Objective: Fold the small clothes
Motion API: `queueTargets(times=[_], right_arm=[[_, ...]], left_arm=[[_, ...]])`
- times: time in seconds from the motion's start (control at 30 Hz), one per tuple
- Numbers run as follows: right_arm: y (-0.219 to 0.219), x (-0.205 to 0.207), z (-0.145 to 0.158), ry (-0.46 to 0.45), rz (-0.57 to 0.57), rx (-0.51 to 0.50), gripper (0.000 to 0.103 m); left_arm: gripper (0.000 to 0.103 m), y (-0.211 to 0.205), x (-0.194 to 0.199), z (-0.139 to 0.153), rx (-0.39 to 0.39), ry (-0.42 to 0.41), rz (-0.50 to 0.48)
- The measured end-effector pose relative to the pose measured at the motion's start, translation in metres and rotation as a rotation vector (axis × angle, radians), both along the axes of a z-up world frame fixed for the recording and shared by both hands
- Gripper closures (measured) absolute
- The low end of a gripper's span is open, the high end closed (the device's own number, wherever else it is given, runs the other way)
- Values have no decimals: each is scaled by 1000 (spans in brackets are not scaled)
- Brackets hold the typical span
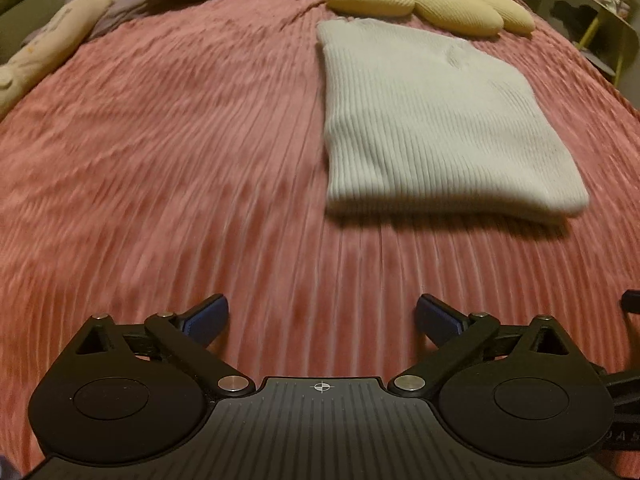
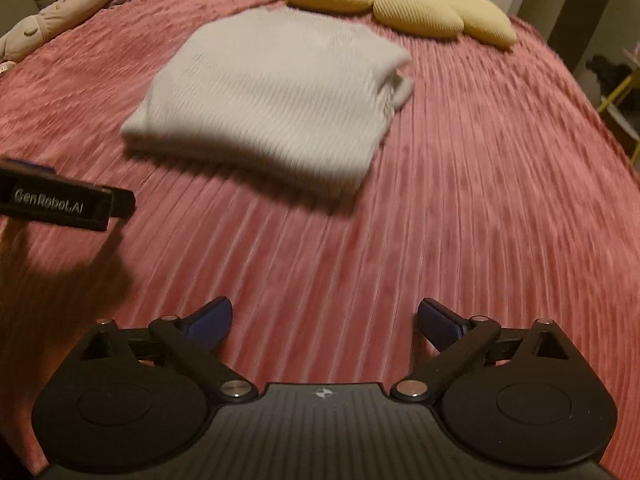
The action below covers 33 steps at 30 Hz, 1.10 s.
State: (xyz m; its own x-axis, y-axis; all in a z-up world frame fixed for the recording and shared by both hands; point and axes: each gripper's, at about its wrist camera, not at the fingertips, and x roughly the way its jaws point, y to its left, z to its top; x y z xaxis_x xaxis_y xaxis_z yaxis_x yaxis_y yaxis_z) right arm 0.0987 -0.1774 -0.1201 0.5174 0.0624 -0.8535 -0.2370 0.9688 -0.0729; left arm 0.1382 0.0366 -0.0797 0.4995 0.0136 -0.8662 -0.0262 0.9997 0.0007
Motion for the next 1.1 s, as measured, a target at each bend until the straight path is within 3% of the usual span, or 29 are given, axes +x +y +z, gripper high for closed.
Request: queueTargets(times=[0.13,0.2,0.3,0.4,0.5,0.7,1.1], right_arm=[[4,1,13,51,-64,-3,4],[12,13,17,165,-70,-70,4],[11,8,36,90,-96,-29,4],[3,9,56,67,-128,76,4],[0,11,72,30,-175,118,4],[-1,7,87,-19,-194,116,4],[-2,9,92,-34,-189,89,4]], left_arm=[[0,2,-5,12,10,34,6],[0,3,-5,22,22,12,13],[0,1,-7,43,37,-43,-8],[0,-1,-4,62,31,-83,-13],[0,-6,-3,76,30,-113,-28],[0,-13,1,83,56,-131,-60],[0,-7,3,79,31,-111,-40]])
